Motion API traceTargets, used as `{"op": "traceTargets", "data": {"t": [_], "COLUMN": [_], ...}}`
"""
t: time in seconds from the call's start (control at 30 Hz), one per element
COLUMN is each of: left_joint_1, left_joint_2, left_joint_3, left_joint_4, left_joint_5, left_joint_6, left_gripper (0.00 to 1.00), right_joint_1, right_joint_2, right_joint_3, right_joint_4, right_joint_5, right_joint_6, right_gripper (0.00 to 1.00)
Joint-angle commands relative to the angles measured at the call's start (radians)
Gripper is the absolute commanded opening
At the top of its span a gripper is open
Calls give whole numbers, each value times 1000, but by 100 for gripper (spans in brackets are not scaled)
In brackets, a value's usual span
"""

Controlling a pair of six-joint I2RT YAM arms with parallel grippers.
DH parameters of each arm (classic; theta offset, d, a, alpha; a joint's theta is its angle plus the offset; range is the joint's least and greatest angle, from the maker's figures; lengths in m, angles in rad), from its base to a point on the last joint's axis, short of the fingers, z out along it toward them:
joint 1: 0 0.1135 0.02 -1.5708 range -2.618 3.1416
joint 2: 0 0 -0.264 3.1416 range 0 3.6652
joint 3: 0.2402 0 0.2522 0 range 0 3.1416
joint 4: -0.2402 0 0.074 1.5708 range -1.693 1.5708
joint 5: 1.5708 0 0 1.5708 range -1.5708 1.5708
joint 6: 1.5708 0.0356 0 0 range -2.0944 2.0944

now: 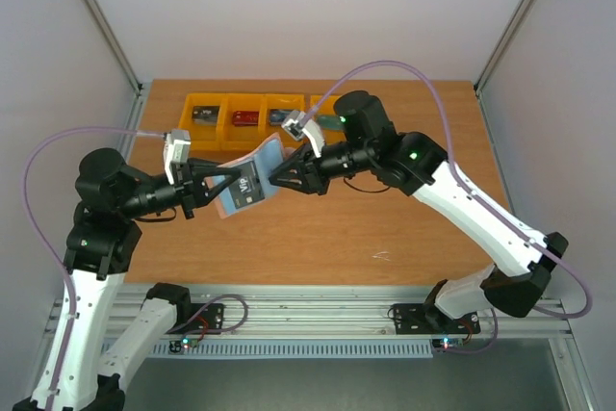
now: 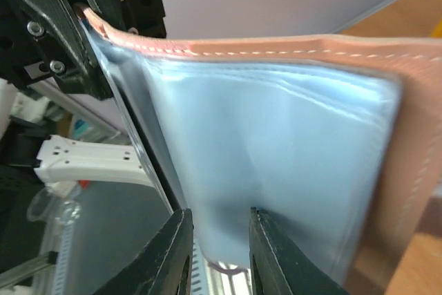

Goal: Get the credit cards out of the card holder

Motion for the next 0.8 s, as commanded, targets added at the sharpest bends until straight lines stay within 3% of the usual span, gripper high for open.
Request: {"op": "traceTargets", "data": {"t": [0.0,0.1,0.17,0.3,0.37,0.53,0.77], "left_joint_1": [1,1,1,1,1,1,1], "left_joint_2": [-38,-46,-54,-71,-76,-80,-112], "left_joint_3": [-5,0,-4,-45,-60,-64,-86], "left_joint_4": [141,93,80,112,129,157,266], "left_joint_5": [-11,-122,-171,-192,-196,-189,6], "left_joint_6": [-55,-36,-5,9,-5,-11,-11], "left_gripper": [0,0,0,0,0,0,0], "right_joint_1": [8,86,138,233,290,316,120], "right_joint_2": [-67,-59,-63,-69,-40,29,-18], "right_joint_3": [87,185,223,223,247,303,144], "right_joint_4": [-144,-285,-304,-231,-233,-209,20], "right_joint_5": [204,522,603,491,508,405,165], "right_joint_6": [-86,-123,-142,-177,-216,-221,-20], "right_gripper": [22,20,20,20,20,20,15]}}
